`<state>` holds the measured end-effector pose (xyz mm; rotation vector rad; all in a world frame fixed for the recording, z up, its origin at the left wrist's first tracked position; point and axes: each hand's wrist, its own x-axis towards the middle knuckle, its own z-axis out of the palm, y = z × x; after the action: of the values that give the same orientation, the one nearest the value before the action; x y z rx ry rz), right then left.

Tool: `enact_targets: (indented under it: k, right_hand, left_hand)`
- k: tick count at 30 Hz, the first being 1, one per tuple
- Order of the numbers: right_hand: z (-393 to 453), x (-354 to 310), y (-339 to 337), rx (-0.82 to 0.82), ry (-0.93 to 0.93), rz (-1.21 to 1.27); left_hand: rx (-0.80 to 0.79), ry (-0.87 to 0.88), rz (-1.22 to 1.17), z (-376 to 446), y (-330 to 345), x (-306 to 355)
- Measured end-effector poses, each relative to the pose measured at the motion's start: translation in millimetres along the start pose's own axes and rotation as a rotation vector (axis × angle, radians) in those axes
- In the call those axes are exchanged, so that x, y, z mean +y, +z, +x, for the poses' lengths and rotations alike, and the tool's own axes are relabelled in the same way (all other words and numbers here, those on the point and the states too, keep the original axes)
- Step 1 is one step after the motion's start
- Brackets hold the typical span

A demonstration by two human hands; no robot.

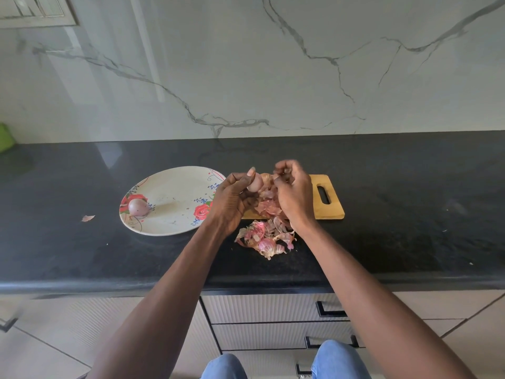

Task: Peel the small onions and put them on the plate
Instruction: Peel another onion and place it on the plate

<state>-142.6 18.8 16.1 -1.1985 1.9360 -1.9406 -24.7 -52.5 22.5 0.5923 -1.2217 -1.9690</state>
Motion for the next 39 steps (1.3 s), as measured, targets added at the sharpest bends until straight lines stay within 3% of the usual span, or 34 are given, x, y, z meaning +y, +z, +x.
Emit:
enact_targets:
  k: [3,5,9,13,17,22,31,35,39]
  right_hand:
    - [-1.6,0.4,-1.2,-0.100,-0.047,-0.006]
    - [0.1,2.2,-0.9,-0.085,0.035,0.078]
    - [3.8,3.3,0.8,-0.031,0.104,0.020]
    - [0.7,-0.5,-4.9,0.007,-0.012,0.086]
    - [-6.3,2.0,-0.2,-0.044,-0.188,-0.101]
    - [2.1,5.8,-5.7,0.068,-0.042,-0.068]
    - [-12.1,-7.0,-1.3,-0.065,-0.263,-0.152]
    - [-18.4,-15.5,-2.1,-0.031,0.033,0.056]
    - [-24.7,-15.7,0.7,-0.176,0.077,0.107]
  left_hand:
    - [-0.038,0.014,0.007,-0.2,-1.7,-1.1]
    - [-0.079,0.025,0.007,-1.9,-0.1,-2.4]
    - [-0.137,0.042,-0.084,-0.6,1.8,-1.7]
    - [-0.060,0.030,-0.101,3.1,-2.6,-1.6]
    - [-0.044,0.032,-0.099,3.4,-5.1,-3.2]
    - [-0.016,0.000,-0.182,6.5,-7.3,-1.0]
    - [-0.047,0.031,-0.085,-3.8,-5.2,-1.6]
    - [-0.032,0.088,-0.046,-14.3,-2.9,2.0]
    - [0.001,0.174,0.004,-32.5,-10.3,3.6]
